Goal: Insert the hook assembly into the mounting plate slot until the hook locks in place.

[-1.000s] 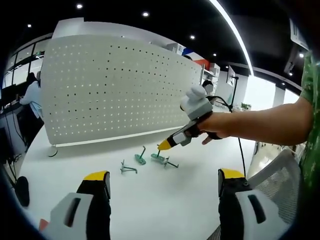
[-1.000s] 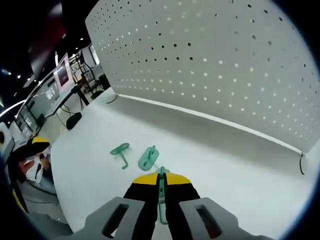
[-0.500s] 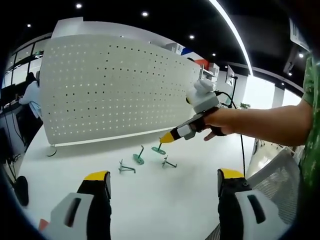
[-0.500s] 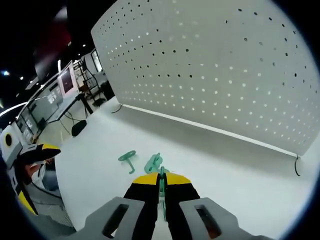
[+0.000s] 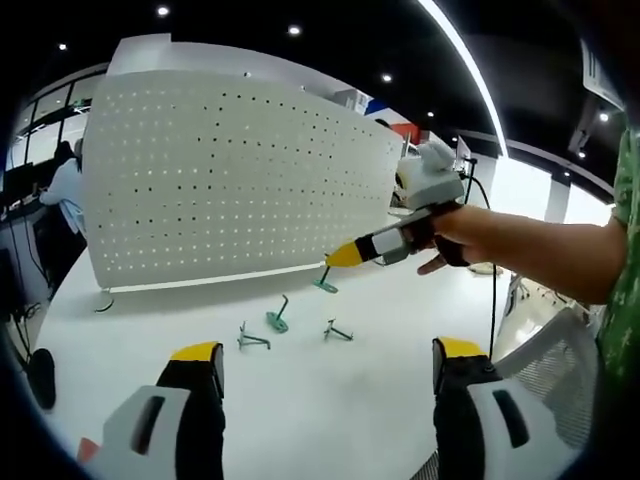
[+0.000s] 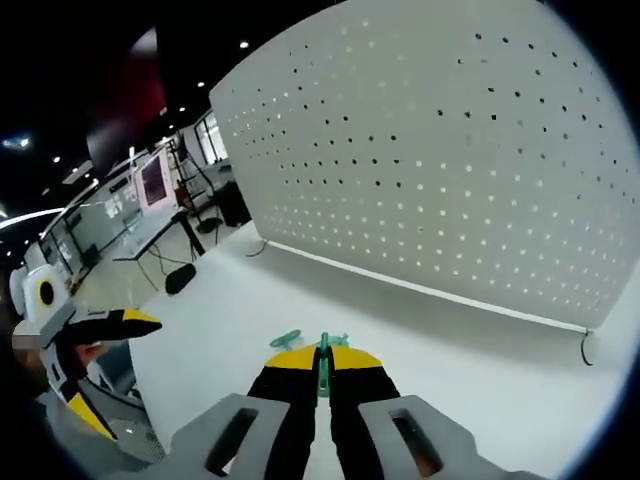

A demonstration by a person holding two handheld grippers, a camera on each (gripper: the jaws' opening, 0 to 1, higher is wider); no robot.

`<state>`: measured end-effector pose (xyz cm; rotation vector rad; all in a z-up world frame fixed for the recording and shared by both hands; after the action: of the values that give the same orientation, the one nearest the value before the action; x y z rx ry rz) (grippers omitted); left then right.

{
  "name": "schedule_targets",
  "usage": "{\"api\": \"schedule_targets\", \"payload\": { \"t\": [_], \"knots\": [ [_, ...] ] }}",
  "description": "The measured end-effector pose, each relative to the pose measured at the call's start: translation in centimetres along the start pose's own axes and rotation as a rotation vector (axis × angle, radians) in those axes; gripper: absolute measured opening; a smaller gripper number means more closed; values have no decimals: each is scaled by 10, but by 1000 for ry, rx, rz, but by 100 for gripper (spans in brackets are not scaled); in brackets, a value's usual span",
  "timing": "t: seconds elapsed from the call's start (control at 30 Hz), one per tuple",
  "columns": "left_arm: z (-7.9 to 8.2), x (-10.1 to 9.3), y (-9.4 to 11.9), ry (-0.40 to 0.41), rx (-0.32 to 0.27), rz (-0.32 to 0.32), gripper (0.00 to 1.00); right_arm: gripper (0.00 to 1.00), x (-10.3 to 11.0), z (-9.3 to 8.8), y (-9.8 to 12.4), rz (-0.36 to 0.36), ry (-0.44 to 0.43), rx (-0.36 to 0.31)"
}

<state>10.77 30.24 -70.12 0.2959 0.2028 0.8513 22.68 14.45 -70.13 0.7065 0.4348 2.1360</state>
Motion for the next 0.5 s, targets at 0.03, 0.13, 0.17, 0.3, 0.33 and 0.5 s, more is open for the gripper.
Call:
{"api": "schedule_targets", "payload": {
  "t": [0.03,0.13,0.17,0.3,0.33,0.5],
  "knots": [
    [2,1,1,-1,-5,3,87,2,3,2,2,7,-1,-11],
    [7,2,1,-5,-15,7,86,2,10,7,8,25,-6,-32],
    [9,2,1,-6,-18,6,85,2,13,9,10,33,-6,-40],
    [19,2,-1,-6,-42,3,84,2,23,15,17,52,3,-64],
    [22,1,-1,-8,-47,2,84,2,26,18,20,60,4,-74],
    [34,-2,-5,-14,-76,-10,82,2,37,27,32,84,13,-109]
  ]
}}
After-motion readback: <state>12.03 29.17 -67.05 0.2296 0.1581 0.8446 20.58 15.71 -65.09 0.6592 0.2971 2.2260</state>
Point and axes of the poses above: the point that each gripper's makers call its tool centre point, and the gripper's own axes: y roughly backward along the fingers, x roughly to its left, z roughly out of its top, the point moved 5 cm from there along y, roughly backward along the fingers, and after that the axes turned 9 degrees about -y, right-handed, at the moved point
